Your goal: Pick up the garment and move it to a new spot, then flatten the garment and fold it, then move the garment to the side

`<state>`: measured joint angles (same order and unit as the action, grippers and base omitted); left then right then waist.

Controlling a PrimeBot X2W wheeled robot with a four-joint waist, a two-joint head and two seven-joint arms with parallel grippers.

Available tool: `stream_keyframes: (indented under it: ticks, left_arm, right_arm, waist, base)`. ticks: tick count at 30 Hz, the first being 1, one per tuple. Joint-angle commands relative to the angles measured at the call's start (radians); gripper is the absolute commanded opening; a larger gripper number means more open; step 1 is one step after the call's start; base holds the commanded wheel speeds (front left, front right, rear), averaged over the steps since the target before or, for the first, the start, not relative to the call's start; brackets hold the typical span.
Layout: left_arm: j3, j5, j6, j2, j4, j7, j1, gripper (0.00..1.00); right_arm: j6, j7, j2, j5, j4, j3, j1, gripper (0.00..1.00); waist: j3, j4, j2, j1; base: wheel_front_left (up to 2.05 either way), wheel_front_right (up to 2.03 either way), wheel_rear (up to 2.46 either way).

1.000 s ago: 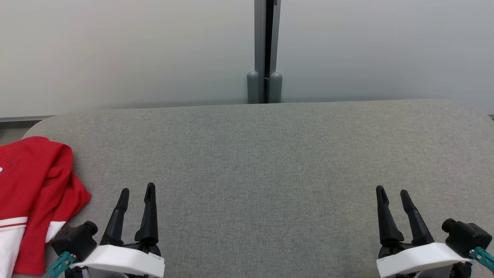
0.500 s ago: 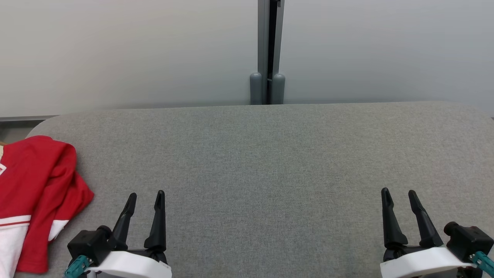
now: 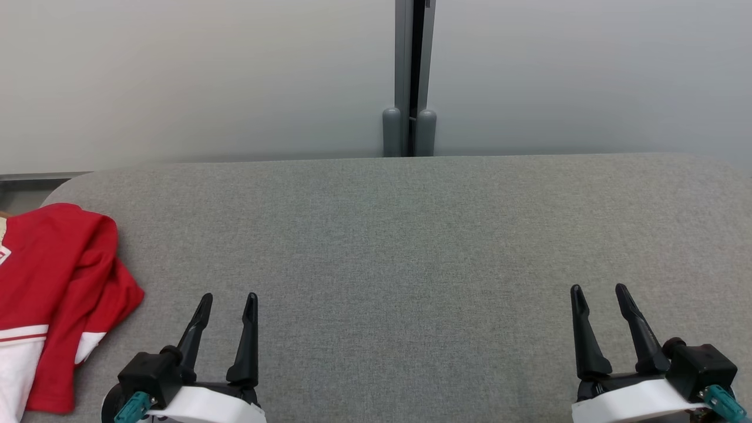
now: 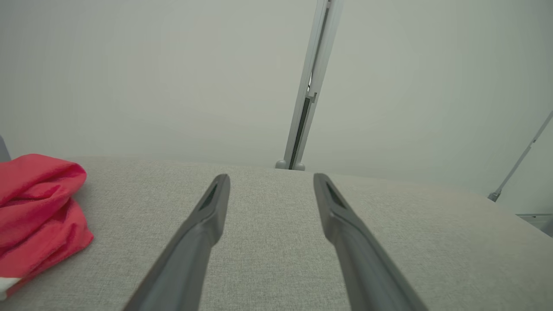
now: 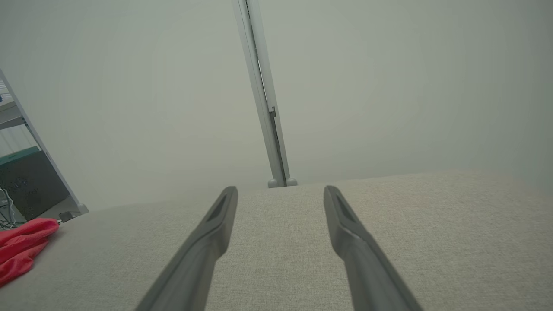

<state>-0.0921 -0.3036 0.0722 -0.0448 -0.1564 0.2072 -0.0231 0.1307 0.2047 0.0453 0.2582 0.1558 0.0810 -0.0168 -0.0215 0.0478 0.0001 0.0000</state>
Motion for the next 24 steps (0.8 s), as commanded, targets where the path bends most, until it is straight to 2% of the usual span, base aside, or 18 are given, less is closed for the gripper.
stream_keyframes:
  ticks: [1, 24]
  left_arm:
    - [-0.002, 0.028, -0.002, -0.006, 0.004, 0.010, 0.004, 1.00]
    - [-0.020, 0.192, -0.006, -0.008, -0.004, 0.053, -0.006, 1.00]
  right_arm:
    - [0.000, 0.013, 0.005, -0.025, -0.008, 0.004, -0.003, 1.00]
    - [0.000, 0.055, 0.007, -0.195, -0.019, 0.031, -0.015, 1.00]
  waist:
    - [0.001, 0.001, -0.0001, 0.0000]
    - [-0.003, 0.015, -0.0001, 0.0000]
  base:
    - [0.00, 0.00, 0.00]
    - [0.00, 0.00, 0.00]
